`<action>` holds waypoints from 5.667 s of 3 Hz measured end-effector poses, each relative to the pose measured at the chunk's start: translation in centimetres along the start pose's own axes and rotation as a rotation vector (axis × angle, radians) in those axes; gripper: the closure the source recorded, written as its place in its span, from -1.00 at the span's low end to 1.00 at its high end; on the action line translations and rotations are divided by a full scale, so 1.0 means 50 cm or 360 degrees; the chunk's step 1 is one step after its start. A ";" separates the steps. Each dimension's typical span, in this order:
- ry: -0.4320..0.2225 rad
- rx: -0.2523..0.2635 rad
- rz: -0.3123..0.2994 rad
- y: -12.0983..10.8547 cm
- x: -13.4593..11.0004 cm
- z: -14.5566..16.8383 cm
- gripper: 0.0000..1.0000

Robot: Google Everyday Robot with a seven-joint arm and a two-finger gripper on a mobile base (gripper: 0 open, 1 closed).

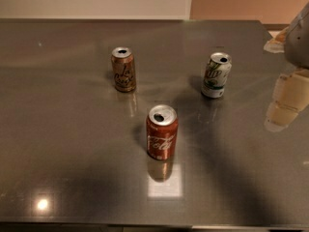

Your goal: Move 7up can near coke can

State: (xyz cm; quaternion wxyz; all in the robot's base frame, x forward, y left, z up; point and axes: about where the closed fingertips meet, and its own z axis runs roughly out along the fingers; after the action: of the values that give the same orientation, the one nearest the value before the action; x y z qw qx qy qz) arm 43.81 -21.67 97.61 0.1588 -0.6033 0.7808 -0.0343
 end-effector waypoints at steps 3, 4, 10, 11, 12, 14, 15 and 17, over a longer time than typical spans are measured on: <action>-0.0095 -0.0003 0.0043 -0.069 -0.026 0.023 -1.00; -0.0161 0.0000 0.0079 -0.123 -0.040 0.048 -1.00; -0.0234 -0.0177 0.0139 -0.283 -0.094 0.228 -1.00; -0.0226 -0.0196 0.0135 -0.278 -0.095 0.242 -0.65; -0.0220 -0.0202 0.0129 -0.273 -0.095 0.246 -0.19; -0.0260 -0.0223 0.0027 -0.222 -0.111 0.195 0.73; -0.0275 -0.0281 -0.0089 -0.152 -0.120 0.158 1.00; -0.0280 -0.0425 -0.0336 0.001 -0.160 0.135 1.00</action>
Offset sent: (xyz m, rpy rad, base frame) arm 0.0281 0.0037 -0.0013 0.0491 0.0173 -0.0042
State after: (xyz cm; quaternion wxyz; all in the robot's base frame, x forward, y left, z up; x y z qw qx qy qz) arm 47.49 -13.11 92.85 0.1405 -0.6982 0.6939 0.1062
